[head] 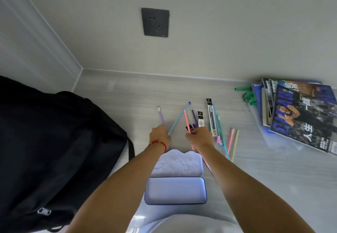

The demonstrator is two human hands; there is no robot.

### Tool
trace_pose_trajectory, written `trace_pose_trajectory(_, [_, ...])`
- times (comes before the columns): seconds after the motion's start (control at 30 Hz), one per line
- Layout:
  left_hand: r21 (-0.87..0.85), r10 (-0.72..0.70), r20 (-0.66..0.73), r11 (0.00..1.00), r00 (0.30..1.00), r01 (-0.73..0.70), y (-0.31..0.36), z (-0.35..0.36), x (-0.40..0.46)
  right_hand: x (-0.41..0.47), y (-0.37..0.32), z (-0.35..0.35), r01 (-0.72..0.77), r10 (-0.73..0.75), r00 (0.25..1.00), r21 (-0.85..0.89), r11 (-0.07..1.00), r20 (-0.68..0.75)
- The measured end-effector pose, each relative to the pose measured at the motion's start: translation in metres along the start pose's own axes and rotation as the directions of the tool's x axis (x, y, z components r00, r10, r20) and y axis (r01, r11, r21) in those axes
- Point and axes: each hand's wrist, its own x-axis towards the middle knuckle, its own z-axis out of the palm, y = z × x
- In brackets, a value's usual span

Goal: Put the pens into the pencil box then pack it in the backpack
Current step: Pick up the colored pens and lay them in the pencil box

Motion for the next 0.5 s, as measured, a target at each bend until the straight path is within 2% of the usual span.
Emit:
trace_pose_trajectory(0.1, [-0.038, -0.044, -0.056, 0.998, 0.997, 0.042, 0.001, 0.006, -0.004, -0.009, 0.012, -0.002, -0.049, 0.047, 0.999, 0.086, 0.995, 0.025])
trace_pose_trajectory(0.2, [-0.015, -0.051, -0.079, 0.999, 0.996, 0.05, 0.005, 0.008, -0.003, -0.018, 0.025, -0.005, -0.023, 0.011, 0.997, 0.175, 0.984, 0.071])
trace_pose_trajectory(0.3, [0.052, -0.026, -0.046, 0.998, 0.999, 0.028, 0.013, 0.006, 0.003, -0.024, 0.033, -0.011, -0.018, -0.005, 0.995, 0.226, 0.974, 0.103])
trace_pose_trajectory(0.4, [0.045, -0.016, 0.008, 0.999, 1.0, 0.015, 0.015, -0.002, 0.002, -0.025, 0.034, -0.016, -0.043, 0.006, 0.992, 0.296, 0.954, 0.124])
trace_pose_trajectory(0.47, [-0.041, 0.026, 0.009, 0.999, 1.0, -0.025, 0.014, -0.007, -0.007, -0.027, 0.029, -0.017, -0.062, -0.003, 0.987, 0.403, 0.913, 0.159])
trace_pose_trajectory(0.5, [-0.173, 0.053, 0.019, 0.984, 0.998, -0.049, 0.014, -0.008, -0.016, -0.03, 0.026, -0.016, -0.044, -0.039, 0.985, 0.458, 0.888, 0.17])
